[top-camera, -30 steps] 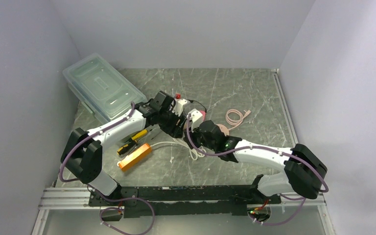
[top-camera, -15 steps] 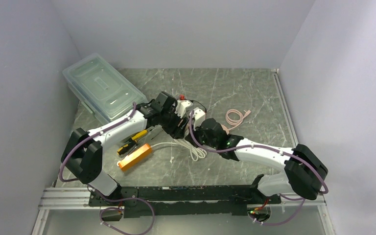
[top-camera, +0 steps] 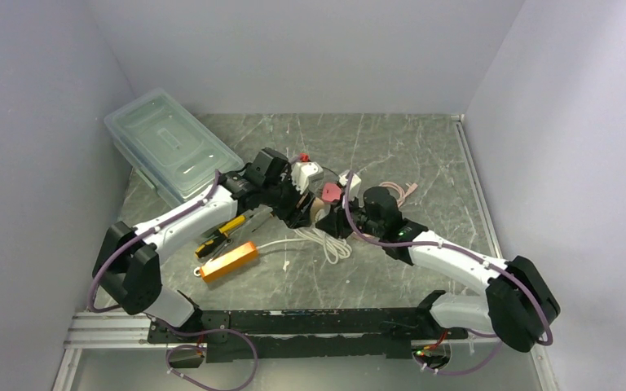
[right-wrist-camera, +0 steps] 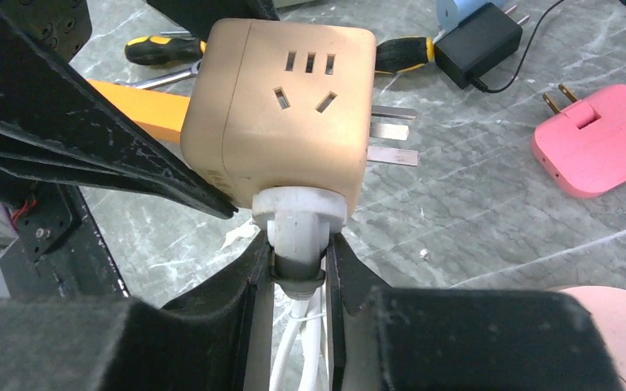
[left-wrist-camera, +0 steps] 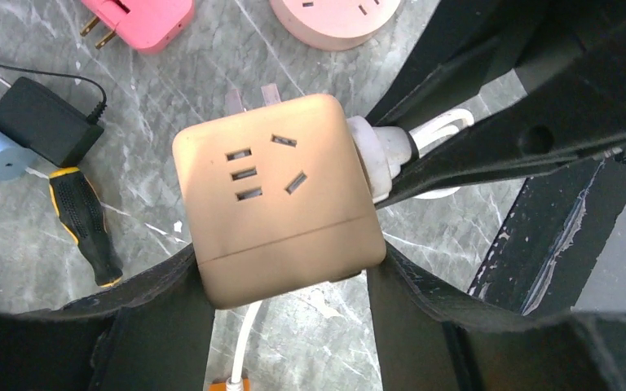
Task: Pull the plug off the socket
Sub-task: Remove the plug from the socket.
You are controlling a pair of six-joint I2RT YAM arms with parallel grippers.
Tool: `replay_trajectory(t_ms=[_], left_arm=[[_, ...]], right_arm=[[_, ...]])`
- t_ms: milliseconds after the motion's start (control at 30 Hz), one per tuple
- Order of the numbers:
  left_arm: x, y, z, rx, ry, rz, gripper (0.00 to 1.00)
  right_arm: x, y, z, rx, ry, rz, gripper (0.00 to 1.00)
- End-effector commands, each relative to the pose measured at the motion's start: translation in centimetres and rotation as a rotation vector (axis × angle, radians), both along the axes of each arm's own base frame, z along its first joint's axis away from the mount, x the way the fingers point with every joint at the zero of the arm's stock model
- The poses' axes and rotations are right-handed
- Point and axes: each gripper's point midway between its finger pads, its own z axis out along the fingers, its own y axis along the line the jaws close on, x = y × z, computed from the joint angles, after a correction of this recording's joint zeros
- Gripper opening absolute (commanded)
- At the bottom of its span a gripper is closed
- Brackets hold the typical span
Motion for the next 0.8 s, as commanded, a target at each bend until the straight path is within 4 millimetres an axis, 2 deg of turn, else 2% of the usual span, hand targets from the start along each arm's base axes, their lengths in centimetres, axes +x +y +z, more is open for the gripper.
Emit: replay_trajectory(t_ms=[0, 133, 267, 333, 467, 767], left_arm=[[-4.3, -1.0, 3.8, -0.121, 0.015, -0.206, 0.00], [-2.7, -0.6, 3.0, -0.079, 0.011, -0.124, 0.00], [-2.4, -1.2, 2.6, -0.103, 0.047, -0.109, 0.01], [-2.5, -1.6, 2.6, -0.117, 0.069, -0.111, 0.17], [-2.5, -1.9, 2.8, -0.157, 0.113, -0.119, 0.39], [-3.2, -2.1, 2.1, -0.152, 0.181, -0.150, 0.68]], right_arm=[[1.8, -1.0, 1.8, 0.038, -0.076, -0.036, 0.00], [1.7, -0.9, 2.4, 0.057, -0.098, -0.036, 0.00], [1.4, -0.5, 2.8, 0.057, -0.124, -0.041, 0.00], [1.1, -0.3, 2.8, 0.057, -0.134, -0.036, 0.00], [0.6, 0.0, 3.3, 0.056, -0.175, -0.032, 0.00], [-0.6, -0.2, 5.0, 0.061, -0.292, -0.040, 0.00]])
